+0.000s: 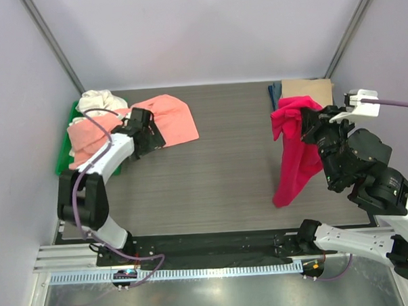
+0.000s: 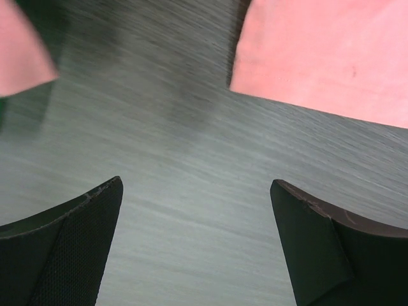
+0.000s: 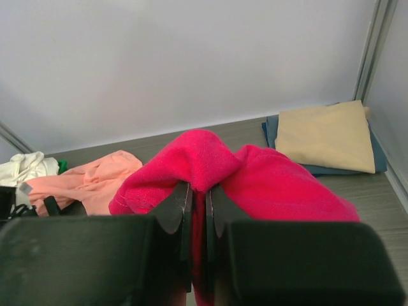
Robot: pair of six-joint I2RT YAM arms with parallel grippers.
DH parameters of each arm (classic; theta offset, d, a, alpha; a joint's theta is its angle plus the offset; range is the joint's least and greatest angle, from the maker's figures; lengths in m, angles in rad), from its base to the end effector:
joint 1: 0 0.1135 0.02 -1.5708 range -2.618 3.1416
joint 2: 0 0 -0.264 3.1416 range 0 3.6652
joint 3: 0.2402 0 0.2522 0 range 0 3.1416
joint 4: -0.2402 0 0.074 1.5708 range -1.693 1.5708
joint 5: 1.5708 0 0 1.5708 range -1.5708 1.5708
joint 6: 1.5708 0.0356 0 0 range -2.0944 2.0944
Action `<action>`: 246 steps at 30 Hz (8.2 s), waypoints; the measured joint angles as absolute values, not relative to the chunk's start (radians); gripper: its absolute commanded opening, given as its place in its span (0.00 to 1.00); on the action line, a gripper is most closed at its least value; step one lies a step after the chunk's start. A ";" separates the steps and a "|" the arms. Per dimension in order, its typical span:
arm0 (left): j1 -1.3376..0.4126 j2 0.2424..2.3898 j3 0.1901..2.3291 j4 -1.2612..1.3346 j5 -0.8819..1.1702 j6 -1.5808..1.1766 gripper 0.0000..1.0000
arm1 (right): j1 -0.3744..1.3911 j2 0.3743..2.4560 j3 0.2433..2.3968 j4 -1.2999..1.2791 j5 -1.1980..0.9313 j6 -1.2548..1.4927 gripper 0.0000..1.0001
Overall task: Fold and stack the t-shirts
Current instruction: Move the tshirt to the center of the board, then flatten the tshirt out
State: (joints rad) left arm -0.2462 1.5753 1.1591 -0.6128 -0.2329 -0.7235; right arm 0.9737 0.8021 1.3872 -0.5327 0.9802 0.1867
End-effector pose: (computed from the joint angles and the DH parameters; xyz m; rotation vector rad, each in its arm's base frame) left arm 0.3177 -0.0714 0.2403 -0.6850 2.4644 -0.0663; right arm 0.0814 0.0671 0.4935 0.1829 1.5334 0.1770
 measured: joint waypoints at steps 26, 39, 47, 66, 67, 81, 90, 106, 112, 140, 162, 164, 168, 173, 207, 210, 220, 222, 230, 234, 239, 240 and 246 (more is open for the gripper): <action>-0.231 2.390 1.986 -0.577 -0.424 -0.690 0.00 | 0.974 0.799 1.330 -0.573 1.032 0.170 0.08; -0.007 1.763 1.845 -0.651 -0.557 -0.567 0.00 | 0.974 0.816 1.296 -0.578 0.980 0.218 0.08; 0.204 1.652 1.731 -0.690 -0.633 -0.546 0.59 | 0.974 0.783 1.287 -0.601 0.939 0.257 0.08; 0.089 1.461 1.594 -0.855 -0.482 -0.543 1.00 | 0.973 0.952 1.326 -0.619 0.819 0.281 0.06; 0.056 1.406 1.559 -0.831 -0.463 -0.536 1.00 | 0.970 1.001 1.341 -0.607 0.792 0.273 0.05; 0.007 1.014 1.098 -0.791 -0.204 -0.514 1.00 | 0.879 1.475 2.029 -0.463 0.409 0.149 0.02; 0.007 0.878 1.089 -0.806 -0.133 -0.514 1.00 | 0.672 0.883 1.112 -0.443 0.589 0.441 1.00; 0.007 0.847 0.884 -0.813 -0.047 -0.498 1.00 | 0.578 1.191 1.015 -0.504 0.239 0.567 1.00; 0.007 0.864 0.880 -0.792 0.004 -0.490 0.99 | 0.640 1.599 1.167 -0.480 0.159 0.475 0.99; 0.007 0.877 0.878 -0.774 0.051 -0.489 0.99 | 0.671 2.169 1.668 -0.592 0.243 0.259 0.18; 0.007 0.864 0.873 -0.774 0.053 -0.489 0.98 | 0.671 1.883 1.976 -0.829 0.364 0.222 0.01; 0.007 0.862 0.873 -0.774 0.053 -0.489 0.98 | 0.671 1.806 1.990 -0.840 0.364 0.224 0.01; 0.007 0.863 0.873 -0.774 0.049 -0.494 0.93 | 0.671 1.633 1.959 -0.846 0.369 0.239 0.01; -0.025 0.901 0.873 -0.774 0.038 -0.527 0.88 | 0.671 1.366 1.741 -0.832 0.449 0.287 0.01; -0.692 1.365 0.644 -0.264 -0.146 -1.013 0.74 | 0.672 0.892 1.351 -0.817 0.717 0.397 0.01; -0.692 1.442 0.688 -0.202 -0.149 -1.022 0.62 | 0.672 0.892 1.345 -0.816 0.717 0.395 0.01; -0.696 1.550 0.748 -0.121 -0.094 -1.087 0.00 | 0.672 0.896 1.336 -0.815 0.722 0.379 0.01; -0.703 1.491 0.770 -0.199 -0.093 -1.094 0.00 | 0.672 0.894 1.337 -0.817 0.722 0.377 0.01; -0.719 1.113 1.094 -0.525 -0.139 -1.086 0.00 | 0.672 0.874 1.494 -0.883 0.666 0.398 0.01; -0.719 0.944 1.190 -0.647 -0.160 -1.077 0.00 | 0.672 0.796 1.590 -0.890 0.596 0.393 0.01; -0.721 0.777 1.254 -0.747 -0.136 -0.970 0.00 | 0.672 0.638 1.642 -0.843 0.387 0.326 0.01; -0.721 0.754 1.276 -0.760 -0.129 -0.931 0.00 | 0.670 0.617 1.654 -0.829 0.346 0.315 0.01; -0.725 0.688 1.477 -0.802 -0.123 -0.770 0.00 | 0.590 0.577 1.737 -0.749 0.167 0.257 0.01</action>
State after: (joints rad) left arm -0.7246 0.6876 1.4769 -0.8017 -0.1230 -0.7700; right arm 0.5900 0.5770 1.7367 -0.7494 0.1669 0.2565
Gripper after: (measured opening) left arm 0.005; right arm 0.025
